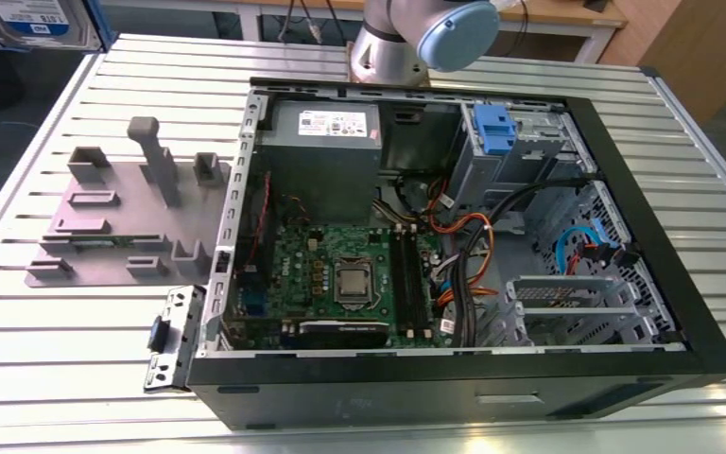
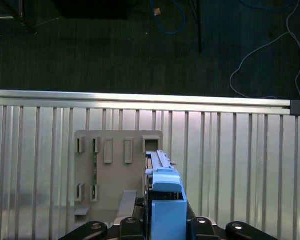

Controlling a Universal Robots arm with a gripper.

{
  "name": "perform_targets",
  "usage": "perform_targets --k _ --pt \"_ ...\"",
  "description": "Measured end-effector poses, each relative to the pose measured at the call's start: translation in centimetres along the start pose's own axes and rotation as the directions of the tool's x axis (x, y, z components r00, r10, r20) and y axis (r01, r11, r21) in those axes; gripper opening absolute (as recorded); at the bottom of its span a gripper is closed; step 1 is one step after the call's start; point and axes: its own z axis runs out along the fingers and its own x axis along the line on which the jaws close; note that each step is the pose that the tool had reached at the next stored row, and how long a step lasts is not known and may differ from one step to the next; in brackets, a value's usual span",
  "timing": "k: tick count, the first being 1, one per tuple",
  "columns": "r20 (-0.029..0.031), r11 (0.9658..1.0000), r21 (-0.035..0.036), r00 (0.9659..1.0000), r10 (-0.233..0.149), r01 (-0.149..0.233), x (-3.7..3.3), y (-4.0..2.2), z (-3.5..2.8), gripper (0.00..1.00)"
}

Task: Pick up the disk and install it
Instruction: 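Pick up the disk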

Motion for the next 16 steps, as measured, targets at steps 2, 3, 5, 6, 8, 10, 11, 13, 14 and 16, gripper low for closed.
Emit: perform_targets --k 2,3,5,6,8,10,11,13,14,16 --pt "0.0 1.0 0.0001 1.0 0.0 0.0 0.0 -0.01 0.0 0.36" --pt "0.0 1.0 0.0 1.0 0.0 0.0 -0.01 -0.05 0.0 0.36" --pt "0.0 1.0 -0.0001 1.0 0.0 0.0 0.0 -0.18 0.0 0.36" --pt "0.0 1.0 -0.0001 1.0 0.0 0.0 0.01 -0.27 -0.01 0.36" --pt "0.0 1.0 0.0 1.0 0.0 0.0 0.02 -0.42 -0.01 0.36" --pt "0.0 1.0 0.0 1.0 0.0 0.0 0.03 -0.6 -0.01 0.36" --pt "0.0 1.0 0.0 1.0 0.0 0.0 0.03 -0.69 -0.01 0.36" --pt "0.0 1.0 0.0 1.0 0.0 0.0 0.04 -0.86 -0.01 0.36" --pt "0.0 1.0 -0.0001 1.0 0.0 0.0 0.04 -0.94 -0.01 0.36" --pt "0.0 1.0 0.0 1.0 0.0 0.0 0.05 -1.12 -0.01 0.36"
